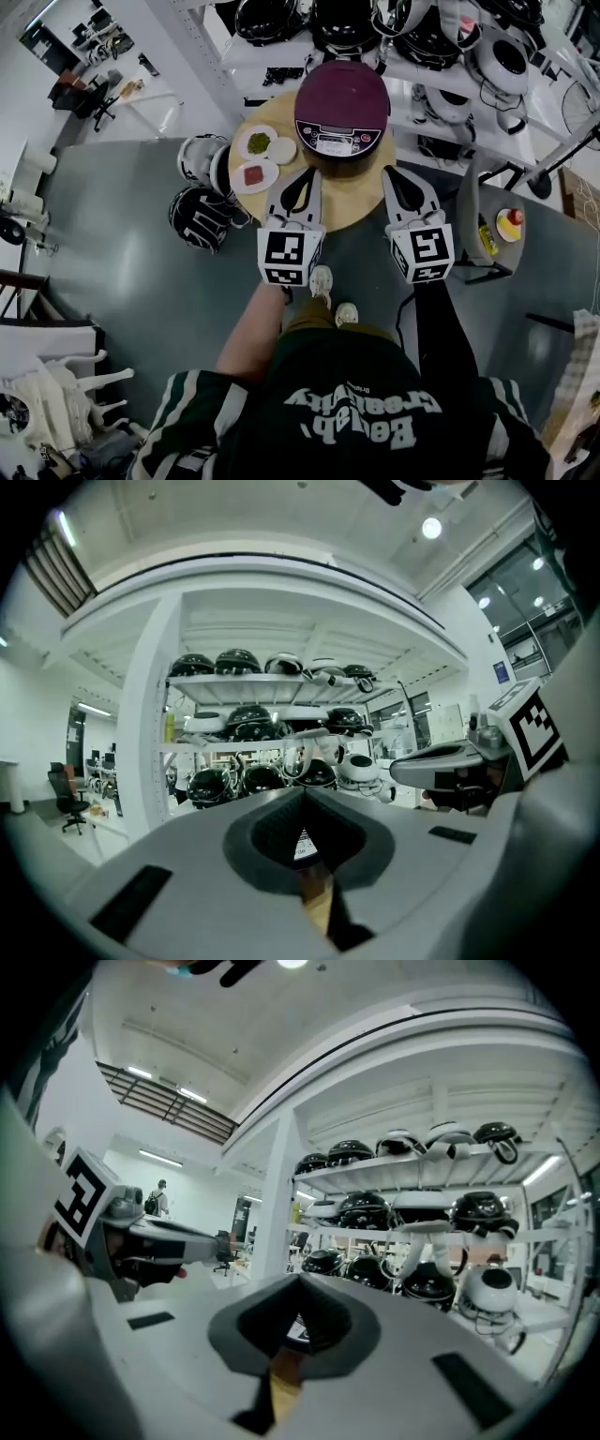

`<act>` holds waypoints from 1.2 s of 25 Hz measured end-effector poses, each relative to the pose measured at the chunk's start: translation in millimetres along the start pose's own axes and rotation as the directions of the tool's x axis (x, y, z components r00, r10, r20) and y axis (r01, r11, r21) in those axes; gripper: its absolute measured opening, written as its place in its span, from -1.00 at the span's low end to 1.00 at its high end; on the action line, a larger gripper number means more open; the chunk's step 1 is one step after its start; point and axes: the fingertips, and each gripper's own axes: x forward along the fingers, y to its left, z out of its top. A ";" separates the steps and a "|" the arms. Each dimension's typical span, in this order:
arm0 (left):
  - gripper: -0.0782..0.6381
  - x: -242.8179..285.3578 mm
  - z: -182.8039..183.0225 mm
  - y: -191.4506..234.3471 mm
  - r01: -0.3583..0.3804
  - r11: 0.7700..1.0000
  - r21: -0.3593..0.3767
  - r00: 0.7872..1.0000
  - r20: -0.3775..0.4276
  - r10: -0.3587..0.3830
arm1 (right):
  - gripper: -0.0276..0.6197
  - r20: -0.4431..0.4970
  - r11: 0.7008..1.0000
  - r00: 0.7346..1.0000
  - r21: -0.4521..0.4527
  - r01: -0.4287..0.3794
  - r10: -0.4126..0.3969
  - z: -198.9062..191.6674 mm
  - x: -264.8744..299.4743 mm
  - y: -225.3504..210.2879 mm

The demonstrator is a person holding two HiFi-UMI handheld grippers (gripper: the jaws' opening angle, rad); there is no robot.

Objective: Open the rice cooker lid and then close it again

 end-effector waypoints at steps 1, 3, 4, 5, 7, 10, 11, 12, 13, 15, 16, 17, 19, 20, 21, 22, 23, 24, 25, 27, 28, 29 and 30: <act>-0.78 -1.6 -0.2 -1.1 -0.006 1.000 0.005 1.000 0.001 0.006 | -0.90 0.001 1.000 1.000 0.004 0.007 -0.007 0.0 -2.6 -1.7; -0.78 -4.1 -0.9 -3.6 -0.008 1.000 0.011 1.000 0.003 0.008 | -0.91 0.004 1.000 1.000 0.021 0.020 -0.020 -0.9 -7.3 -4.5; -0.78 -4.7 -0.9 -4.6 -0.005 1.000 0.010 1.000 0.003 0.004 | -0.91 0.005 0.999 1.000 0.024 0.025 -0.025 -1.2 -8.9 -4.9; -0.78 -5.6 -1.0 -5.1 -0.002 1.000 0.008 1.000 0.001 0.002 | -0.91 0.003 0.999 1.000 0.018 0.029 -0.029 -1.6 -10.1 -4.3; -0.78 -7.9 -2.2 -5.2 -0.005 1.000 0.014 1.000 0.000 0.005 | -0.91 -0.004 0.999 0.999 -0.011 0.035 -0.035 -2.2 -12.3 -1.8; -0.78 -9.4 -2.8 -7.4 -0.005 1.000 0.024 1.000 0.004 0.005 | -0.91 -0.005 0.999 0.999 -0.024 0.043 -0.043 -2.0 -16.5 -2.4; -0.78 -9.6 -2.2 -8.8 -0.003 1.000 0.022 1.000 0.007 0.003 | -0.91 -0.006 0.999 0.999 -0.022 0.046 -0.046 -2.5 -18.2 -3.3; -0.78 -9.8 -1.5 -9.8 -0.002 1.000 0.017 1.000 0.010 0.002 | -0.91 -0.007 0.999 0.999 -0.020 0.049 -0.049 -3.3 -19.7 -4.0; -0.78 -10.2 -0.8 -10.3 -0.002 1.000 0.013 1.000 0.013 0.001 | -0.91 -0.009 0.999 0.999 -0.020 0.050 -0.050 -4.1 -21.0 -4.3; -0.78 -12.1 0.1 -10.9 -0.001 1.000 0.011 1.000 0.016 0.001 | -0.91 -0.012 0.999 0.999 -0.018 0.051 -0.051 -5.4 -23.4 -3.4; -0.78 -12.9 0.1 -11.9 0.000 1.000 0.013 1.000 0.017 0.000 | -0.91 -0.012 0.999 0.999 -0.018 0.051 -0.051 -5.8 -24.8 -3.1; -0.78 -13.4 0.4 -13.3 0.001 1.000 0.014 1.000 0.018 -0.001 | -0.91 -0.011 0.999 0.999 -0.017 0.051 -0.052 -5.8 -26.4 -3.3; -0.78 -13.6 1.4 -16.1 0.003 1.000 0.016 1.000 0.021 -0.004 | -0.91 -0.007 0.998 0.999 -0.017 0.052 -0.052 -4.8 -29.3 -4.5; -0.78 -14.0 1.9 -16.9 0.003 1.000 0.018 1.000 0.021 -0.003 | -0.91 -0.004 0.999 0.999 -0.016 0.051 -0.052 -4.3 -30.8 -4.6; -0.78 -14.5 2.3 -17.3 0.001 1.000 0.022 1.000 0.021 -0.001 | -0.91 -0.001 0.999 0.999 -0.014 0.050 -0.050 -4.1 -32.2 -4.2; -0.78 -14.9 2.7 -17.7 -0.001 1.000 0.025 1.000 0.020 0.000 | -0.91 0.001 0.999 0.999 -0.012 0.048 -0.048 -4.2 -33.5 -3.8; -0.78 -15.0 3.1 -18.5 -0.001 1.000 0.029 1.000 0.019 0.001 | -0.91 0.002 0.999 0.999 -0.010 0.046 -0.046 -4.6 -34.8 -3.7; -0.78 -14.9 3.6 -19.8 -0.001 0.999 0.033 1.000 0.018 0.000 | -0.91 0.002 0.999 0.999 -0.008 0.044 -0.044 -5.0 -36.0 -4.1; -0.78 -14.9 4.1 -21.4 0.000 0.999 0.037 1.000 0.017 -0.001 | -0.91 0.001 0.999 0.999 -0.008 0.043 -0.043 -5.4 -37.2 -4.6; -0.78 -15.3 5.1 -25.2 0.003 0.999 0.040 1.000 0.017 -0.004 | -0.91 -0.001 0.999 0.999 -0.010 0.040 -0.040 -6.0 -39.6 -5.8; -0.78 -15.5 5.5 -27.3 0.006 0.999 0.039 1.000 0.017 -0.006 | -0.91 -0.002 0.999 0.999 -0.010 0.039 -0.039 -6.2 -40.8 -6.4; -0.78 -15.6 5.9 -29.6 0.009 0.999 0.037 1.000 0.016 -0.010 | -0.91 -0.002 0.999 0.999 -0.010 0.037 -0.037 -6.2 -41.9 -7.0; -0.78 -15.7 6.3 -32.0 0.013 0.999 0.035 1.000 0.016 -0.013 | -0.91 -0.002 0.999 0.999 -0.009 0.036 -0.036 -6.3 -43.0 -7.7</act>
